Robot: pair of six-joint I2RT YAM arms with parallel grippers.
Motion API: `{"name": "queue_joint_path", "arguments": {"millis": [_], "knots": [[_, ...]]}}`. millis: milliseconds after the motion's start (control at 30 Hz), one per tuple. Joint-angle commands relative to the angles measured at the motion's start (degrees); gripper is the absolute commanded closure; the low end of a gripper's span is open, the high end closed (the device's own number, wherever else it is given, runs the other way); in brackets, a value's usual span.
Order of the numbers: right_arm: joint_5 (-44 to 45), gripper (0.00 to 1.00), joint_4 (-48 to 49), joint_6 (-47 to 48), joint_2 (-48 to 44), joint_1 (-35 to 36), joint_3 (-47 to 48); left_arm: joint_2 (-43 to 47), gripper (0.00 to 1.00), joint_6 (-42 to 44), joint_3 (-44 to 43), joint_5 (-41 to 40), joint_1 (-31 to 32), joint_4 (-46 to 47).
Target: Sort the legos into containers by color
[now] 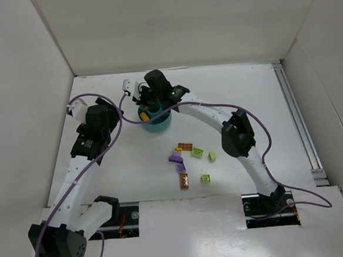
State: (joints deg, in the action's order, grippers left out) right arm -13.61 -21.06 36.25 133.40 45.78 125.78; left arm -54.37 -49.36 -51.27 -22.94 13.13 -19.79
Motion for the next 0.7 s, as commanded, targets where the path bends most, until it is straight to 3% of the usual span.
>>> {"name": "queue_joint_path", "arguments": {"millis": [0, 467, 667], "knots": [[-1.6, 1.0, -2.14, 0.4, 0.97, 0.1, 4.56, -1.35, 0.0, 0.85, -1.38, 0.53, -0.38, 1.77], [0.69, 0.95, -0.91, 0.4, 2.04, -1.04, 0.87, -4.43, 0.0, 1.9, -1.38, 3.78, -0.38, 1.77], [0.69, 0.74, -0.91, 0.4, 2.56, -1.04, 0.87, -4.43, 0.0, 2.43, -0.85, 3.78, -0.38, 1.25]]}}
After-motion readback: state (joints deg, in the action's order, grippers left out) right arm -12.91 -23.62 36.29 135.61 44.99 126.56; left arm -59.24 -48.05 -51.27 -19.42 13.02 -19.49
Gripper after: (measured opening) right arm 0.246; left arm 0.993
